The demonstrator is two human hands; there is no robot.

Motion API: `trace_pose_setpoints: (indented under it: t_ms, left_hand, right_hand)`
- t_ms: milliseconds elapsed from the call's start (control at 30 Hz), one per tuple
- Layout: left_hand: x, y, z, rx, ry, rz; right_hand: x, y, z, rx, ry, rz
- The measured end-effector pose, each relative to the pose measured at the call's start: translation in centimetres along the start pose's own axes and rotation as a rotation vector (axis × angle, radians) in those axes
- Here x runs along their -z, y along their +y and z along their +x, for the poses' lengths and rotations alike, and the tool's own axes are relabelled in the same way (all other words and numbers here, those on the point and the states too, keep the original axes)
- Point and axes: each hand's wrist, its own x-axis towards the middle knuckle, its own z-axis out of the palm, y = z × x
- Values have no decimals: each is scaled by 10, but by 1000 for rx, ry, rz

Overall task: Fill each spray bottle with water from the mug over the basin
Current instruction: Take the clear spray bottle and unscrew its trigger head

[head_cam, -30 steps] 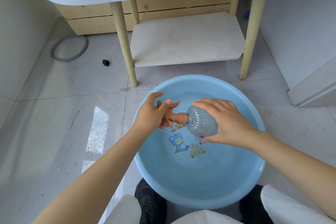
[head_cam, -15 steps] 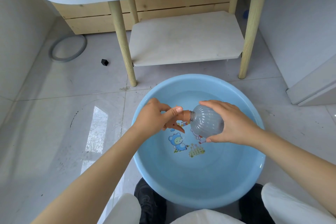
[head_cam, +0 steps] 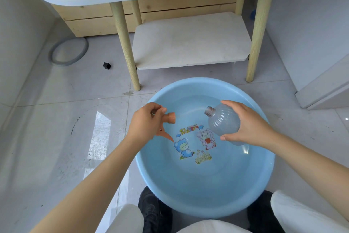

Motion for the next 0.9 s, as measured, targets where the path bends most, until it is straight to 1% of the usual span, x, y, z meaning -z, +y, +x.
trace_pose_setpoints:
  t_ms: [133, 300, 467, 633, 900]
  left_hand:
    - [10, -13, 6, 32, 74, 80]
    - [18, -15, 9, 54, 162, 51]
    - [22, -12, 9, 67, 192, -3]
    - [21, -2, 5, 53, 163, -76]
    - [47, 41, -12, -18, 200, -265]
  right_hand:
    - [-2, 8, -3, -75, 13, 78]
    - [-3, 10, -7, -130, 24, 72]
    - [-2, 8, -11, -156, 29, 152]
    - [8, -14, -16, -75, 153, 316]
    - [39, -57, -22, 19, 280, 368]
